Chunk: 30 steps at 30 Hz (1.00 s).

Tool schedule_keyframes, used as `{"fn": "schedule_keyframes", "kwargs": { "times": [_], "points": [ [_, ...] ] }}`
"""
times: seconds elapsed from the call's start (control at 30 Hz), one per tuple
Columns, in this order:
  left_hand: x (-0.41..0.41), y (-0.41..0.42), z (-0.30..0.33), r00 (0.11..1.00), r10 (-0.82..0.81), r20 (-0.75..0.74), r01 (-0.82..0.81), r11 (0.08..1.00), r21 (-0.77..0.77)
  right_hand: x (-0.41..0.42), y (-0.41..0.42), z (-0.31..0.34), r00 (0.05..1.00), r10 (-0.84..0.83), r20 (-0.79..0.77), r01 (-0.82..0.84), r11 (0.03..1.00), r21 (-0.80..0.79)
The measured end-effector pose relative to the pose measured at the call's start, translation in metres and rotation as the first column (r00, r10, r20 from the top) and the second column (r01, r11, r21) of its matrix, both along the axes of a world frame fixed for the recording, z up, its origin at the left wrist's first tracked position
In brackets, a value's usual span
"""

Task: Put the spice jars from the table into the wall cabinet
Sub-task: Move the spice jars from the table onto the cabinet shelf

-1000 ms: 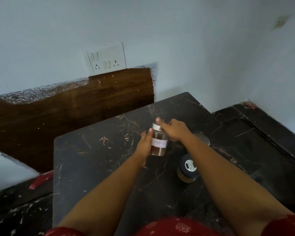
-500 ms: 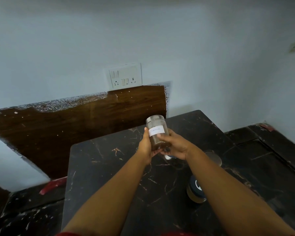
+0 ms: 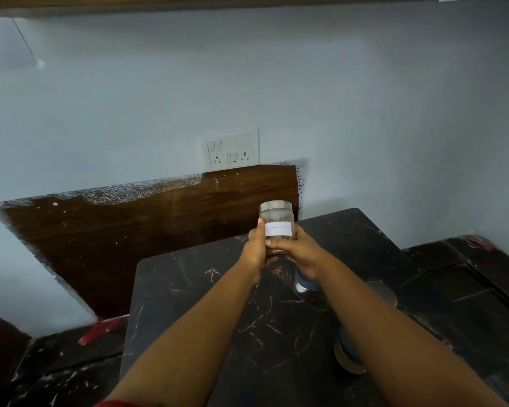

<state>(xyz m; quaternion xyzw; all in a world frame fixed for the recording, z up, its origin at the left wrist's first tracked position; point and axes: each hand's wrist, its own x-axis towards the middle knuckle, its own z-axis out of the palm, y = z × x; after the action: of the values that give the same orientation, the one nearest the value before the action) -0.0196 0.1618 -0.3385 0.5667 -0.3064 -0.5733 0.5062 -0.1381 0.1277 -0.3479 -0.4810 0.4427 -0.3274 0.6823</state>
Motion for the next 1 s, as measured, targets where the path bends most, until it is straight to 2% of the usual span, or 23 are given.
{"fn": "schedule_keyframes", "kwargs": {
  "times": [0.1, 0.3, 0.57, 0.63, 0.73, 0.9, 1.0],
  "points": [
    [0.005, -0.006, 0.009, 0.999, 0.004, 0.053, 0.0, 0.997, -0.071, 0.005, -0.006, 0.009, 0.999, -0.051, 0.0, 0.051, 0.997, -0.051],
    [0.013, -0.029, 0.061, 0.998, 0.015, 0.068, -0.002, 0.981, -0.193, 0.025, -0.026, 0.058, 0.988, -0.134, -0.077, 0.112, 0.963, -0.244],
    [0.014, -0.059, 0.176, 0.984, 0.104, 0.145, -0.031, 0.903, -0.43, 0.038, -0.065, 0.166, 0.955, -0.295, -0.036, 0.235, 0.825, -0.514],
    [0.014, -0.064, 0.212, 0.982, 0.133, 0.136, -0.047, 0.862, -0.504, 0.039, -0.072, 0.202, 0.945, -0.328, -0.008, 0.254, 0.747, -0.615],
    [0.014, -0.071, 0.26, 0.963, 0.185, 0.198, -0.024, 0.787, -0.617, 0.039, -0.077, 0.253, 0.929, -0.366, 0.057, 0.29, 0.622, -0.727],
    [0.028, -0.085, 0.348, 0.891, 0.337, 0.304, 0.068, 0.563, -0.823, 0.041, -0.091, 0.347, 0.93, -0.285, 0.233, 0.351, 0.5, -0.792],
    [0.045, -0.104, 0.374, 0.807, 0.419, 0.417, 0.18, 0.497, -0.849, 0.051, -0.106, 0.385, 0.93, -0.319, 0.183, 0.315, 0.438, -0.842]
  ]
}}
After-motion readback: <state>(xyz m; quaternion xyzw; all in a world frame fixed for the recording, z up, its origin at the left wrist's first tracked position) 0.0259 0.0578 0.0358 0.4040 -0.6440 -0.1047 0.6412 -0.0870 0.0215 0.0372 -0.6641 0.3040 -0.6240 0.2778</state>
